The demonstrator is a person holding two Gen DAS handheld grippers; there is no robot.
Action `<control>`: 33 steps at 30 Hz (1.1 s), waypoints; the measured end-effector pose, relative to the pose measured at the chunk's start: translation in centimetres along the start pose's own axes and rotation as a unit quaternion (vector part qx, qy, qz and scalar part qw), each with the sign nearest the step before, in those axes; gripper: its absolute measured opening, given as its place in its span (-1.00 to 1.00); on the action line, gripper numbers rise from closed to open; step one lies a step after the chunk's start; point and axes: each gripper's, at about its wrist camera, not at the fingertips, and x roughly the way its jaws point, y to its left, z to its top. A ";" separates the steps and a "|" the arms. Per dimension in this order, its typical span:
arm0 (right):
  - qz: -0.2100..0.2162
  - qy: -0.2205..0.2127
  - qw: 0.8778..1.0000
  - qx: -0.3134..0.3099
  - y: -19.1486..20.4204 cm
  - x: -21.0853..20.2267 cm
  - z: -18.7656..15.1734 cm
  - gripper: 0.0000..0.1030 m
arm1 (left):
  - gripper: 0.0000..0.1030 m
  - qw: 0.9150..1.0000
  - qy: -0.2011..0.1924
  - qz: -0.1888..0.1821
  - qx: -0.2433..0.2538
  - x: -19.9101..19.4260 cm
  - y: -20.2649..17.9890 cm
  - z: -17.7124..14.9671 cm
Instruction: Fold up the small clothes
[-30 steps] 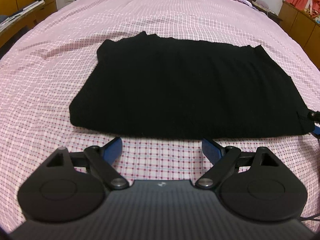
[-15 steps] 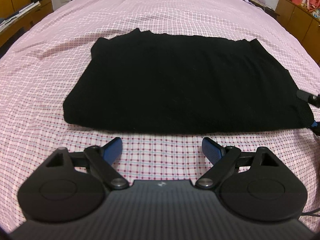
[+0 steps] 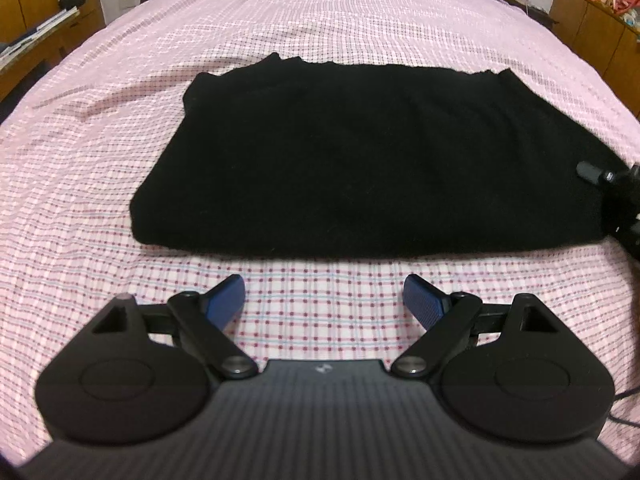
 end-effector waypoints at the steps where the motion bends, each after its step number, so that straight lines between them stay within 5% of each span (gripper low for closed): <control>1: 0.003 -0.001 1.000 -0.007 0.5 0.0 0.1 -0.71 | 0.71 1.000 0.000 0.000 0.001 0.0 0.1 0.0; 13: 0.042 0.006 0.993 -0.108 9.8 0.7 1.3 -0.72 | 0.70 0.999 -0.031 0.006 -0.011 -2.9 2.9 1.1; 21: 0.075 0.044 0.978 -0.189 17.5 4.0 -0.9 -0.73 | 0.70 0.998 -0.055 0.030 -0.029 -5.6 6.9 2.5; 27: 0.097 0.096 0.957 -0.256 22.7 7.5 -5.7 -0.73 | 0.71 0.996 -0.065 0.044 -0.049 -7.1 9.8 3.1; 33: 0.056 0.167 0.920 -0.351 25.4 12.3 -13.0 -0.72 | 0.71 0.994 -0.068 0.048 -0.066 -7.4 11.6 2.8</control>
